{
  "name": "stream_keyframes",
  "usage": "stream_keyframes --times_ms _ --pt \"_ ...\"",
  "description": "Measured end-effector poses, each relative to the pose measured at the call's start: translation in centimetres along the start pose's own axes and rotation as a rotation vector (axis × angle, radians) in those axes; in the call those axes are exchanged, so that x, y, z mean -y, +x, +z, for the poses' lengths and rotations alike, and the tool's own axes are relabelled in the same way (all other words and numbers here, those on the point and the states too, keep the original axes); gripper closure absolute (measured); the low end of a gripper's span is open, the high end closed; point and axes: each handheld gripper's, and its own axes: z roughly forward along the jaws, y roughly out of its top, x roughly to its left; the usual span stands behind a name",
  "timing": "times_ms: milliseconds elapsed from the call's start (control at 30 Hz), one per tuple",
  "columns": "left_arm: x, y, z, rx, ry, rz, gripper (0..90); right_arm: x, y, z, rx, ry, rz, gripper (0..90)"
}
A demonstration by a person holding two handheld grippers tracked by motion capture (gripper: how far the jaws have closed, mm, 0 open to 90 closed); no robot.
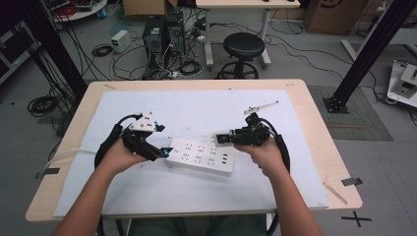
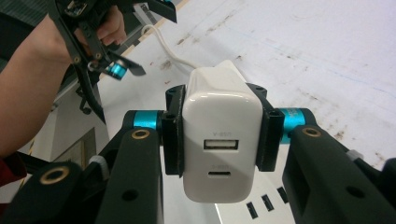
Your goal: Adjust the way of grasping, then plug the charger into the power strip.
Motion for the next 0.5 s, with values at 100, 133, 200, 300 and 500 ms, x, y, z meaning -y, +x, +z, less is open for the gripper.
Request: stream_keyframes --times_ms 100,133,200,300,500 --pt "0.4 0.7 -0.2 0.001 0.008 -0.01 17.9 -0.1 -0.2 -0.1 0.003 0.004 -0.001 63.3" --pt "0.5 0.9 -0.3 -0.001 0.009 -0.01 17.9 -0.2 -0.4 -0.3 0.012 0.006 0.002 63.3" --pt "0.7 1.3 -0.4 -0.005 0.01 -0.016 17.9 -0.3 -0.6 -0.5 0.016 0.008 0.0 63.3" --pt "1.0 1.7 -0.7 -0.005 0.006 -0.03 17.9 -0.5 -0.9 -0.7 0.025 0.018 -0.01 63.3" --pt "1.2 2.5 -2.1 -0.019 0.043 -0.026 17.9 -1.7 -1.0 -0.9 0.039 0.076 -0.058 63.3"
